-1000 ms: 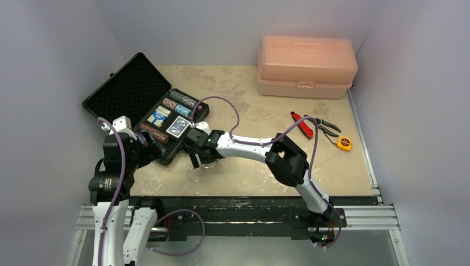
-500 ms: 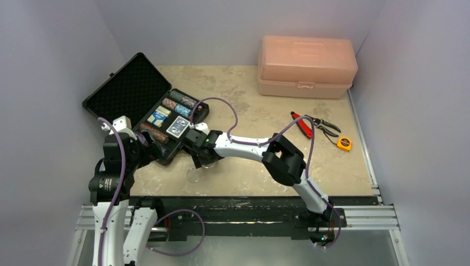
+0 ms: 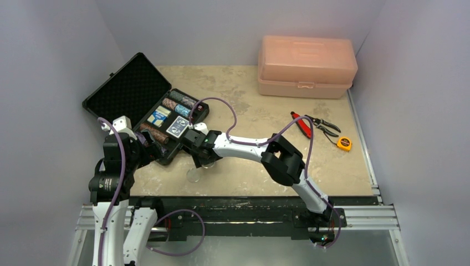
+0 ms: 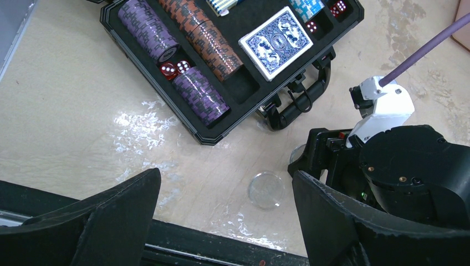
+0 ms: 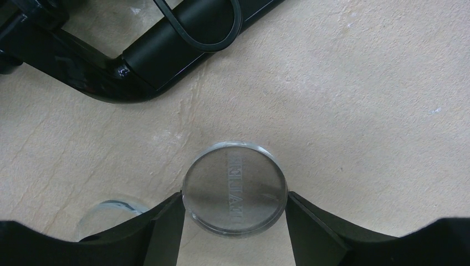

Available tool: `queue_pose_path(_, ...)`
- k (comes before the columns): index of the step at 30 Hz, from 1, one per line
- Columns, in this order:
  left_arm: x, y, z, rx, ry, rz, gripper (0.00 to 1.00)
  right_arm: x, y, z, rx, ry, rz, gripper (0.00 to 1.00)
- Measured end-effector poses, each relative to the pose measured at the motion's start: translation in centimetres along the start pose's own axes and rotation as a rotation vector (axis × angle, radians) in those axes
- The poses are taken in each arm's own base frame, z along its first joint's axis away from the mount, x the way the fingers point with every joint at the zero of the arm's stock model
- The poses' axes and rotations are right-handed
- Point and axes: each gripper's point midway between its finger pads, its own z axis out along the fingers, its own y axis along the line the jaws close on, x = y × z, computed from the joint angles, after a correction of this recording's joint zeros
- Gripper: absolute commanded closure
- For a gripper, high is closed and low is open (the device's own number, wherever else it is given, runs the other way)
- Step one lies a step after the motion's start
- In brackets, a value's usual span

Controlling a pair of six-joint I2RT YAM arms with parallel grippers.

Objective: Pack up texas hold em set

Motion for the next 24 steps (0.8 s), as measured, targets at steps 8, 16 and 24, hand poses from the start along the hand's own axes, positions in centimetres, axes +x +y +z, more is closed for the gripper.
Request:
queue_pose_path(8, 0.0, 0.0, 0.0, 0.0, 0.0, 0.0, 0.11, -0.06, -0.1, 0.02, 0.007, -0.006, -0.002, 0.4)
queue_pose_path(16, 0.01, 0.0, 0.03, -0.001, 0.002, 0.0, 0.12, -0.2, -0.25, -0.09, 0.01, -0.014, -0.014, 0.4)
queue_pose_path(24, 0.05, 0.02, 0.16, -0.004, 0.008, 0.0, 0.12, -0.77, -0.62, -0.19, 0.028, -0.039, -0.042, 0.41)
